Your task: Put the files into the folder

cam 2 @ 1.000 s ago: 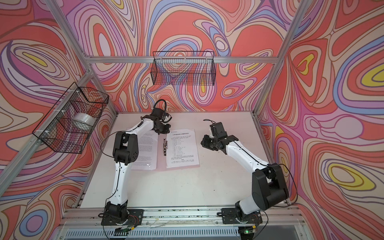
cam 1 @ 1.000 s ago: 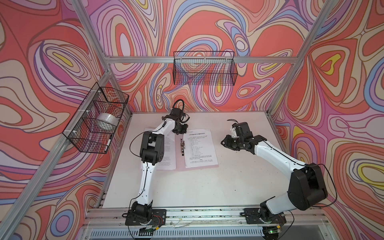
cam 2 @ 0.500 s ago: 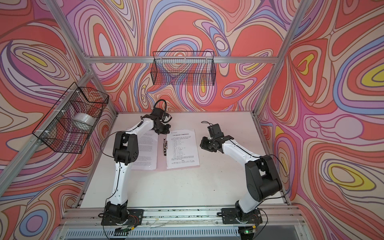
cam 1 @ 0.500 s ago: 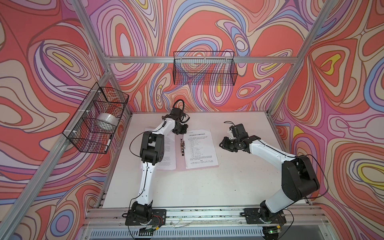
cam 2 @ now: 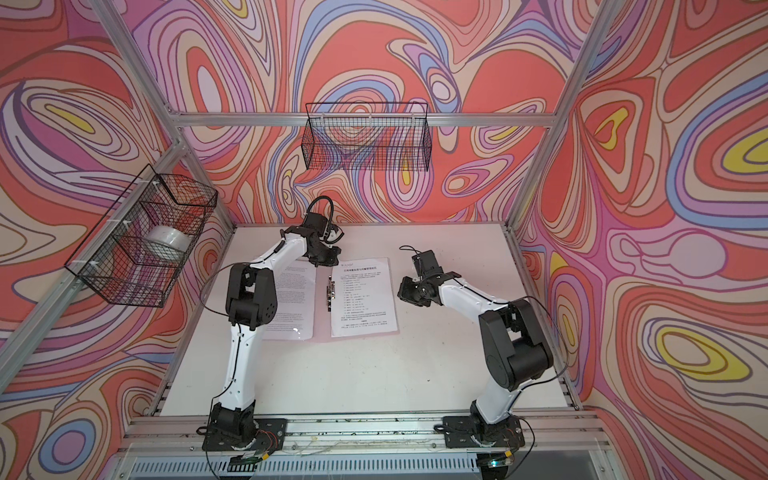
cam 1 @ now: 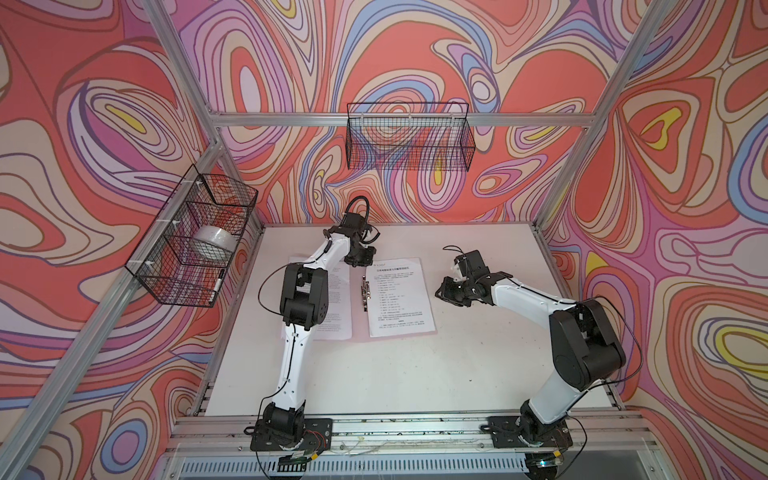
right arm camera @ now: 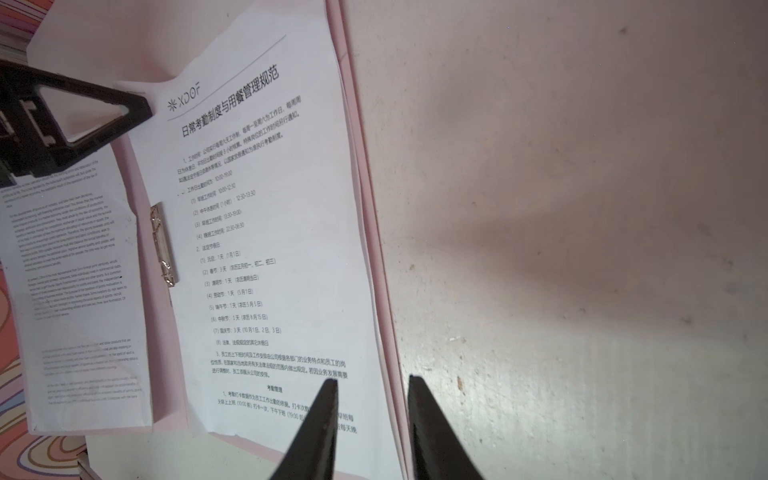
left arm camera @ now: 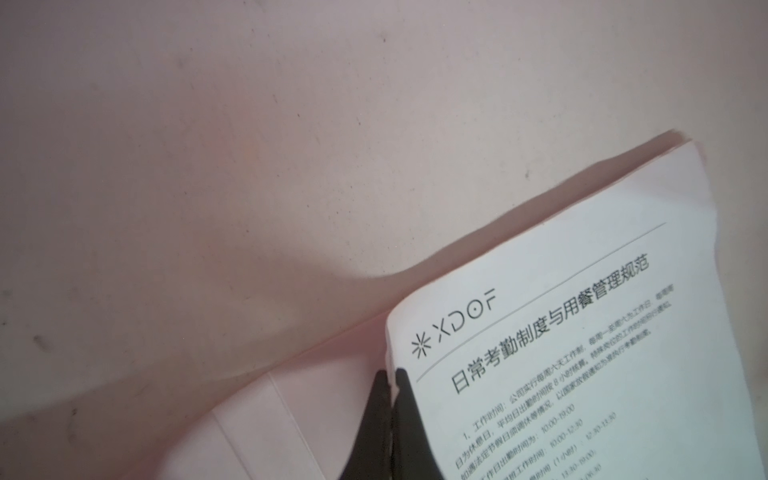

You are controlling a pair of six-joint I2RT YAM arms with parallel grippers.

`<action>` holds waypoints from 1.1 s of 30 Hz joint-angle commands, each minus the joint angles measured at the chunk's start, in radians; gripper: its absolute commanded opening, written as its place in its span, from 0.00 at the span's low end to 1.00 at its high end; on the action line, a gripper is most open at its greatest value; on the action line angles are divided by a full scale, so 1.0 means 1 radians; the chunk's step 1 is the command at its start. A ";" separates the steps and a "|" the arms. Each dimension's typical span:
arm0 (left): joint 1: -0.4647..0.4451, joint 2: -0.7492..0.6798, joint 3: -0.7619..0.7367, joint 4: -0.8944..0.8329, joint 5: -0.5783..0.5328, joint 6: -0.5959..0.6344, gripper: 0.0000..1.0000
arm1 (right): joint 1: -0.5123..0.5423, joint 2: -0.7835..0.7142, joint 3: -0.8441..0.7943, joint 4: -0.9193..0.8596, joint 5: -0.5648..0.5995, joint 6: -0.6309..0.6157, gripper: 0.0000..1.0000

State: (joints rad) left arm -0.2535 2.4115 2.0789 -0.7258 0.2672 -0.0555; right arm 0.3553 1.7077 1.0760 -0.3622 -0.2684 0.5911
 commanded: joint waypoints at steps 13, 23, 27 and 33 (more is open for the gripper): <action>0.007 0.010 0.029 -0.067 -0.059 0.047 0.39 | 0.007 0.045 0.001 0.037 -0.032 0.004 0.31; 0.007 -0.071 0.046 -0.060 -0.130 0.056 0.62 | 0.006 0.049 0.002 0.038 -0.034 0.003 0.31; 0.010 -0.134 0.050 -0.074 -0.171 0.045 0.67 | 0.007 0.050 0.015 0.040 -0.037 0.000 0.32; 0.010 -0.395 -0.250 0.050 -0.289 -0.036 0.69 | 0.005 0.055 0.027 0.057 -0.051 -0.019 0.40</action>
State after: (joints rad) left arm -0.2531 2.1597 1.9438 -0.7246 0.0586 -0.0566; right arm 0.3553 1.7454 1.0836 -0.3271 -0.3050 0.5880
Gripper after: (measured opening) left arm 0.687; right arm 0.391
